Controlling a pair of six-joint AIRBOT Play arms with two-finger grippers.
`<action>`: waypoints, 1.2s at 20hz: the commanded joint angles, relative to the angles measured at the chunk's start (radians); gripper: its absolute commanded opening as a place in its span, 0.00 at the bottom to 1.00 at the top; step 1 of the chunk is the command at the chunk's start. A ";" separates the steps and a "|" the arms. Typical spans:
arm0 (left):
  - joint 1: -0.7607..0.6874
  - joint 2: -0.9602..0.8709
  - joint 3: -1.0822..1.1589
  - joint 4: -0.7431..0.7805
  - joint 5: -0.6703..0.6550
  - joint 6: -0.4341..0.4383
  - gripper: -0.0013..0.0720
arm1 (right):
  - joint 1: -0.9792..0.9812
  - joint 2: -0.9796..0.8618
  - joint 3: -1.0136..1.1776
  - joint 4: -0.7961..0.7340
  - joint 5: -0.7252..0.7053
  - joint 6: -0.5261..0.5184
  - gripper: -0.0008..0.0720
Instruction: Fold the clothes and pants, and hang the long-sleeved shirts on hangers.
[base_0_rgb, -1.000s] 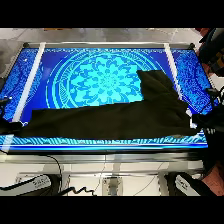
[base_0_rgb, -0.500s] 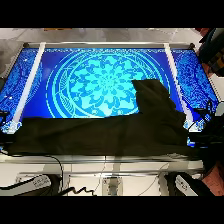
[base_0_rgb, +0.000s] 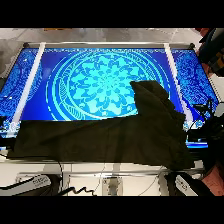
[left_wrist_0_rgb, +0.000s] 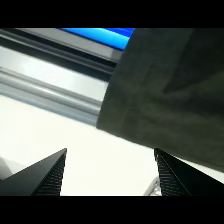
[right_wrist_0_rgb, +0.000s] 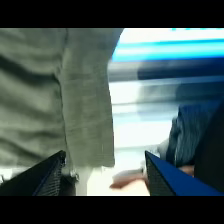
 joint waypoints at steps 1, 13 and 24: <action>-0.073 0.000 0.022 -0.013 0.008 -0.013 0.86 | 0.000 0.000 0.015 0.111 -0.178 0.005 0.79; -0.483 -0.001 0.209 -0.014 0.072 -0.195 0.86 | 0.099 -0.374 0.291 0.527 -0.606 0.048 0.80; -0.536 -0.001 0.209 -0.019 0.127 -0.243 0.86 | 0.416 -0.777 0.679 0.408 -0.624 -0.002 0.86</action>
